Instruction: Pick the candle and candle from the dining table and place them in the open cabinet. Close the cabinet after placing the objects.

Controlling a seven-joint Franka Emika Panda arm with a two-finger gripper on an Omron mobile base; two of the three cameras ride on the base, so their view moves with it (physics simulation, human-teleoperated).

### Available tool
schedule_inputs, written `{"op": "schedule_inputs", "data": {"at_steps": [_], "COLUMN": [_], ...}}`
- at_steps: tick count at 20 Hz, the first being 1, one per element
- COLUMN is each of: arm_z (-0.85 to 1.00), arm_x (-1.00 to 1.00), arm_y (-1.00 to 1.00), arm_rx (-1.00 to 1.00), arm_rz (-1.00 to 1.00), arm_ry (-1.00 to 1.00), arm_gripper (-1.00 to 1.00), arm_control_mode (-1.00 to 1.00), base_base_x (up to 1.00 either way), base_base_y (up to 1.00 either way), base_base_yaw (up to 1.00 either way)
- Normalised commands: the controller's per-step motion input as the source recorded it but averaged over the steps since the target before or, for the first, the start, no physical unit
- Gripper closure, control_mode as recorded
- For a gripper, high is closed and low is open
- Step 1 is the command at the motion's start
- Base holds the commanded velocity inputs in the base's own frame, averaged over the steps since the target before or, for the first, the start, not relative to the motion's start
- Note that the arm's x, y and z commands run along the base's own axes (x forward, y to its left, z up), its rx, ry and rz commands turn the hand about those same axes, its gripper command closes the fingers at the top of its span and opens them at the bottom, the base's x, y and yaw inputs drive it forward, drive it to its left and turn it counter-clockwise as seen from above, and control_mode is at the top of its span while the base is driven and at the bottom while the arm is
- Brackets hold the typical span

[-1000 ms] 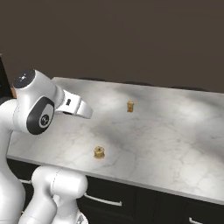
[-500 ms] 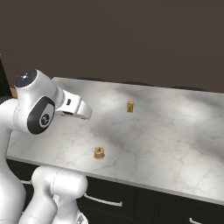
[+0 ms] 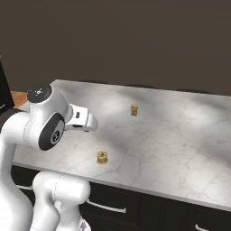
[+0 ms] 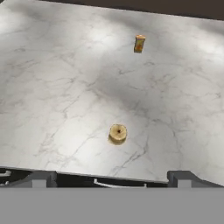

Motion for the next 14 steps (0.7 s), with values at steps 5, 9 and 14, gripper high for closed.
{"op": "schedule_inputs", "data": {"at_steps": [5, 9, 14], "arm_z": [-0.27, -0.25, -0.27], "arm_x": [0.0, 0.0, 0.0], "arm_y": [-0.01, 0.0, 0.0], "arm_rx": [0.0, 0.0, 0.0], "arm_rz": [0.15, 0.11, 0.01], "arm_ry": [0.0, 0.0, 0.06], "arm_gripper": [-1.0, -1.0, -1.0], "arm_control_mode": [-1.0, -1.0, -1.0], "base_base_x": [0.0, 0.0, 0.0], "base_base_y": [0.0, 0.0, 0.0], "base_base_yaw": [0.0, 0.0, 0.0]}}
